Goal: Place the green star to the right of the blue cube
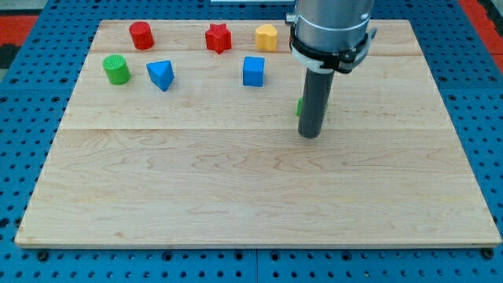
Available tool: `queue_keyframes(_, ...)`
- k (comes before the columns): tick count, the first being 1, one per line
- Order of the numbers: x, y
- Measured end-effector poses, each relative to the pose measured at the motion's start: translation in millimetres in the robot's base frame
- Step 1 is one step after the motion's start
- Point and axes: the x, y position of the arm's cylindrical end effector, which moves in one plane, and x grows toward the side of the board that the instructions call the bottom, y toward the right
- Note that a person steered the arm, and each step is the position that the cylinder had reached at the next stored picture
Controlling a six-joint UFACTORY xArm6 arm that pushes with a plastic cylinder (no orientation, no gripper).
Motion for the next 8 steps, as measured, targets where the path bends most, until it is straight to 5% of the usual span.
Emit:
queue_keyframes(3, -82, 30)
queue_keyframes(4, -68, 49)
queue_keyframes(5, -100, 120)
queue_keyframes(6, -153, 100)
queue_keyframes(8, -154, -8)
